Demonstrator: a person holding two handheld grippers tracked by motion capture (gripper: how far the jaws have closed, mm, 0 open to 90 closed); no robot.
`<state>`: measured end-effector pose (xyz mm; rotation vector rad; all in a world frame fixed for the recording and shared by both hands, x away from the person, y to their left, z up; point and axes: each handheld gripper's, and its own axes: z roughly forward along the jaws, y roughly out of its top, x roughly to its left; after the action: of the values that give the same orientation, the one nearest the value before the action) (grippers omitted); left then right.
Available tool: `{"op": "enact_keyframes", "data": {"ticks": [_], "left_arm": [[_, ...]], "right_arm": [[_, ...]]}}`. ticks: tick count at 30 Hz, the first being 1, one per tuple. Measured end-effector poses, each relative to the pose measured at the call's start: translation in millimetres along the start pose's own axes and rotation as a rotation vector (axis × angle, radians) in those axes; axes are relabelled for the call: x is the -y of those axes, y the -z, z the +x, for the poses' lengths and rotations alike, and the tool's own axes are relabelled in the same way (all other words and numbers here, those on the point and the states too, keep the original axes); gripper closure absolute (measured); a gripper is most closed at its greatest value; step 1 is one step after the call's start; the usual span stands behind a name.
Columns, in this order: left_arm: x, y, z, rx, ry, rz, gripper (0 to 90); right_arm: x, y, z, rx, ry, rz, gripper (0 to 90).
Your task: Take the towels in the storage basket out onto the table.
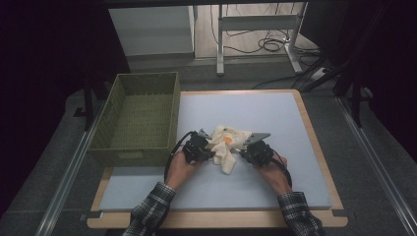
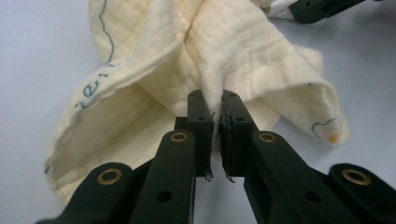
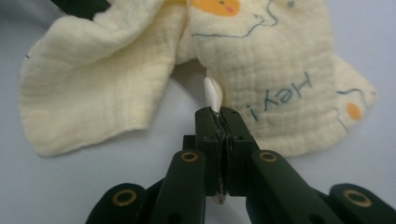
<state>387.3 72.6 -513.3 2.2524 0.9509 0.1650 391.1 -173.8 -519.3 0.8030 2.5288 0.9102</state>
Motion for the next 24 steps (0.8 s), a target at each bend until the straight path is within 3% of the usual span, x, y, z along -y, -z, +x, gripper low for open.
{"op": "enact_keyframes", "data": {"ticks": [6, 12, 18, 24], "left_arm": [[-6.0, 20.7, -2.4, -0.005, -0.002, -0.044, 84.2], [-8.2, 34.6, 2.7, -0.013, 0.015, -0.069, 84.0], [-10.9, 42.2, 6.9, -0.025, 0.013, -0.071, 84.1], [-29.9, 46.3, 13.5, -0.059, 0.025, -0.083, 84.1]], "right_arm": [[-2.6, 41.1, -17.0, 0.022, -0.038, -0.066, 87.4], [2.9, 84.0, -42.0, 0.088, -0.075, -0.079, 87.3], [11.5, 117.3, -60.0, 0.119, -0.117, -0.117, 87.2], [0.8, 137.3, -80.7, 0.157, -0.138, -0.143, 87.1]]}}
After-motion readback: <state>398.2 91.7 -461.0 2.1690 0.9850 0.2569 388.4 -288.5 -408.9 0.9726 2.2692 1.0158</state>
